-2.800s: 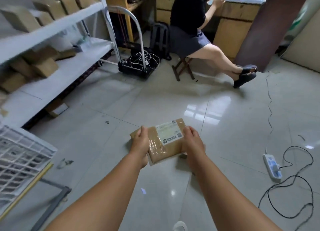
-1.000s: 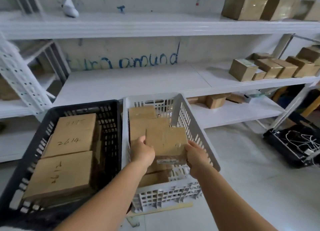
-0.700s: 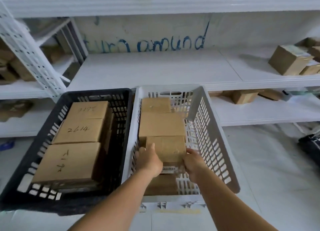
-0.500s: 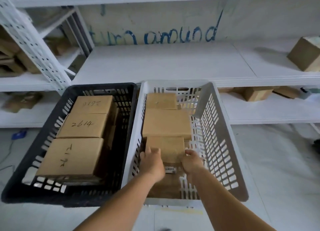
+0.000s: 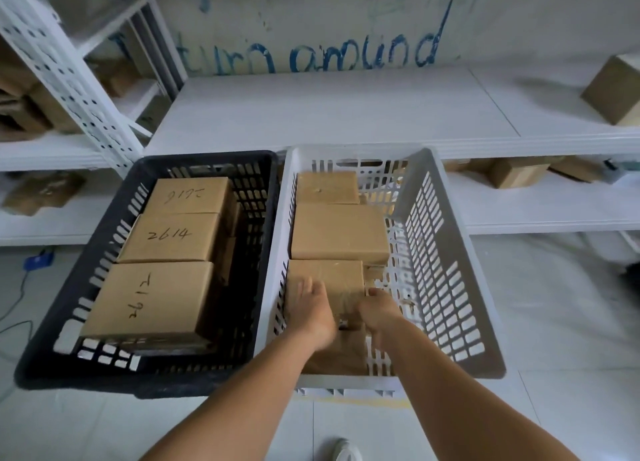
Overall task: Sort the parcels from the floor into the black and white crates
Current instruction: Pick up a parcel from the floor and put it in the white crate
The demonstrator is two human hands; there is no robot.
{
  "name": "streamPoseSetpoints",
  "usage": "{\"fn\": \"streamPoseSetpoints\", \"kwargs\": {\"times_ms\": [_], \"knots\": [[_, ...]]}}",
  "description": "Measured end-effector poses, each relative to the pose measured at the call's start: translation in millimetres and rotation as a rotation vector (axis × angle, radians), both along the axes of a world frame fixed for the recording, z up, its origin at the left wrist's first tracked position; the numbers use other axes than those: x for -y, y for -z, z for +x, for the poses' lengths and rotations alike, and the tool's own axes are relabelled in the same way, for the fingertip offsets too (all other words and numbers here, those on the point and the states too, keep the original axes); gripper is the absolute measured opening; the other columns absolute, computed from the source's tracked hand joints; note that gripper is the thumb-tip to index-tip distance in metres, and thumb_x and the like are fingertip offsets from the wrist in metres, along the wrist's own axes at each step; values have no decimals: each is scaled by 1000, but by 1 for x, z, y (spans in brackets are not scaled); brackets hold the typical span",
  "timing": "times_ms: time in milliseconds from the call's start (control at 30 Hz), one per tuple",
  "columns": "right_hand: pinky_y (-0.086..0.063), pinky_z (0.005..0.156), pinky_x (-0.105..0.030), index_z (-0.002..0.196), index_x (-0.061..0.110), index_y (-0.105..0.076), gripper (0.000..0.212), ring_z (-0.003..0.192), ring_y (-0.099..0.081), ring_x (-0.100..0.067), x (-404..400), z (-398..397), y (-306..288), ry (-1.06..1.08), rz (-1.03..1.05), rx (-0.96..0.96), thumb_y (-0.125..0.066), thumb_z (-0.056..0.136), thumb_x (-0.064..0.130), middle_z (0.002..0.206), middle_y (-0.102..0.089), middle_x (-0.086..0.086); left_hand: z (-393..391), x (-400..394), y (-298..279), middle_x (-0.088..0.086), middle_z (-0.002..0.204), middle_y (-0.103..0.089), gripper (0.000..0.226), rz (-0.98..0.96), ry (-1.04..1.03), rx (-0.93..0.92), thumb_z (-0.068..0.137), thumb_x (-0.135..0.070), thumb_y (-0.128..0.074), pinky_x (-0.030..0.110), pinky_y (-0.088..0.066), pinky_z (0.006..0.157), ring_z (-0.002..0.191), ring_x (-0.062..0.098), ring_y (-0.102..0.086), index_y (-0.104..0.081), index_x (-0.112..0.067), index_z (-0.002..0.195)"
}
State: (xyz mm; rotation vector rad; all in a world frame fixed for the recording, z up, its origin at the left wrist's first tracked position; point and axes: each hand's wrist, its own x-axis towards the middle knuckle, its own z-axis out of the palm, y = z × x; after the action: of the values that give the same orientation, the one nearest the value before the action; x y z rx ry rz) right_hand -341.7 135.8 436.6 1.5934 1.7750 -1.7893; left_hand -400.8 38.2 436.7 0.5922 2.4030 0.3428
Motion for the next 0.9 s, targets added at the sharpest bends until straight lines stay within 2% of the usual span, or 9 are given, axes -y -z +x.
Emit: {"fn": "streamPoseSetpoints", "kwargs": {"times_ms": [67,100,233,367,433,500,567,600,900], "knots": [[-46,95,-36,147,12,-34,55,120,-51,-29,2,6,-7,40,23,3,-49,93,9,137,-51,-12,4,3,-7,5,160,-9,69,117,-69,40,97,-15,-50,37,-18,118,147,25,-12,-9,-14,153],[-43,99,-36,148,12,-32,56,126,-47,-29,4,10,-12,57,36,-11,-48,95,9,142,-48,-12,6,5,-11,4,159,-17,66,182,-101,55,98,-21,-49,37,-24,115,145,24,-21,-13,-16,152],[-41,85,-30,147,13,-35,49,108,-56,-23,16,32,-36,171,77,-111,-41,99,10,133,-53,-9,19,12,-32,0,156,-28,57,361,-173,77,99,-34,-44,37,-30,111,140,21,-32,-23,-20,150],[-36,89,-28,147,15,-37,48,125,-48,-23,36,61,-59,308,120,-224,-40,99,12,145,-46,-4,41,21,-50,2,151,-38,51,478,-145,41,100,-36,-42,33,-31,109,136,19,-39,-33,-17,147],[-37,88,-27,144,14,-42,45,118,-52,-22,47,81,-71,366,175,-260,-40,99,15,138,-52,-4,58,25,-60,2,148,-43,49,547,-115,55,100,-34,-42,31,-34,108,133,18,-43,-36,-15,145],[-41,74,-24,133,12,-51,37,91,-55,-17,58,104,-80,428,229,-291,-40,98,17,113,-61,-4,76,30,-69,2,145,-46,48,602,-73,76,100,-33,-41,30,-36,106,130,18,-46,-39,-13,144],[-36,60,-24,119,11,-57,29,69,-45,-13,69,128,-85,526,242,-320,-40,96,18,88,-55,-2,96,33,-78,4,143,-48,47,646,-23,113,100,-32,-40,30,-37,105,129,19,-48,-41,-11,142],[-35,58,-25,119,11,-58,30,66,-41,-13,74,141,-86,578,237,-338,-41,96,19,87,-52,-2,107,34,-81,5,143,-48,46,668,5,140,100,-32,-40,30,-38,105,129,20,-48,-41,-11,142],[-42,94,-34,134,15,-52,40,103,-50,-18,110,266,-81,984,178,-394,-48,95,21,113,-53,-3,223,36,-80,8,138,-53,42,673,219,327,100,-31,-41,35,-40,105,125,24,-50,-46,-11,137]]}}
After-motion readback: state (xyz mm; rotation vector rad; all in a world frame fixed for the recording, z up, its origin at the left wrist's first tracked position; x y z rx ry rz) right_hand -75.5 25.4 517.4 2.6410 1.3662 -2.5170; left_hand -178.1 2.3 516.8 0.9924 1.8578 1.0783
